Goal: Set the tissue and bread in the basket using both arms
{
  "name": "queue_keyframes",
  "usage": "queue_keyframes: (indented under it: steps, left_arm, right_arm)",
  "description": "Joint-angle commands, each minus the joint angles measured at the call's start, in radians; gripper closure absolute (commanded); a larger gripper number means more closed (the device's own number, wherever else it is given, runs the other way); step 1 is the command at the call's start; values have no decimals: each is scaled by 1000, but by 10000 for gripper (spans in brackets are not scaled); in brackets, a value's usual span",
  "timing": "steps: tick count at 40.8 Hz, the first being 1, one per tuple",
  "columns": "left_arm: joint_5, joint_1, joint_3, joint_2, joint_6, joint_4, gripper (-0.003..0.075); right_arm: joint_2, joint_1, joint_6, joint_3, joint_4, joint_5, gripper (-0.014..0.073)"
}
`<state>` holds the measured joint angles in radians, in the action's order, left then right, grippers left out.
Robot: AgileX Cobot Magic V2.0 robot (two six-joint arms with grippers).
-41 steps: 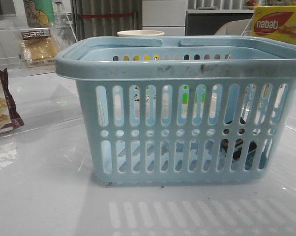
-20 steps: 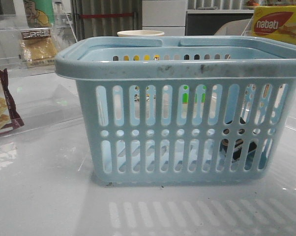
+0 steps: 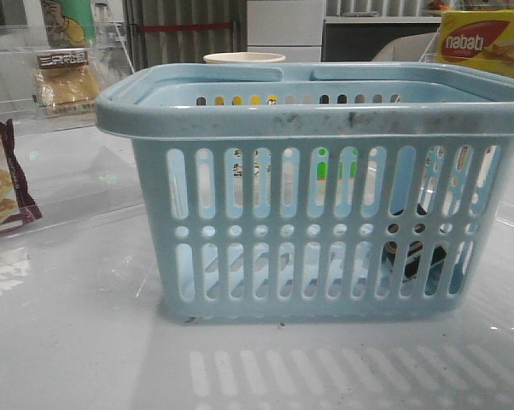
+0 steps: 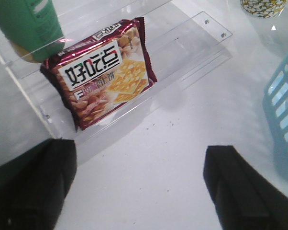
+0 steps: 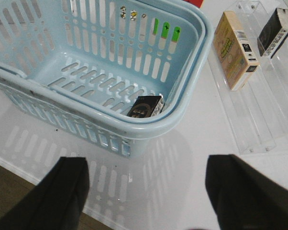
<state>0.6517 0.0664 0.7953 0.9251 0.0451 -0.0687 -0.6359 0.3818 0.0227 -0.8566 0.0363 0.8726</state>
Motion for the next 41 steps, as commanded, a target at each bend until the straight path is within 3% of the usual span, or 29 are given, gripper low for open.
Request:
queue_keyframes:
  steps: [1, 27, 41]
  left_arm:
    - [-144, 8, 86, 109, 8, -65, 120]
    - [-292, 9, 675, 777, 9, -114, 120]
    - [-394, 9, 832, 993, 9, -118, 120]
  right_arm:
    - [0, -2, -2, -26, 15, -69, -10]
    - [0, -2, -2, -26, 15, -69, -10]
    - [0, -2, -2, -26, 15, -69, -10]
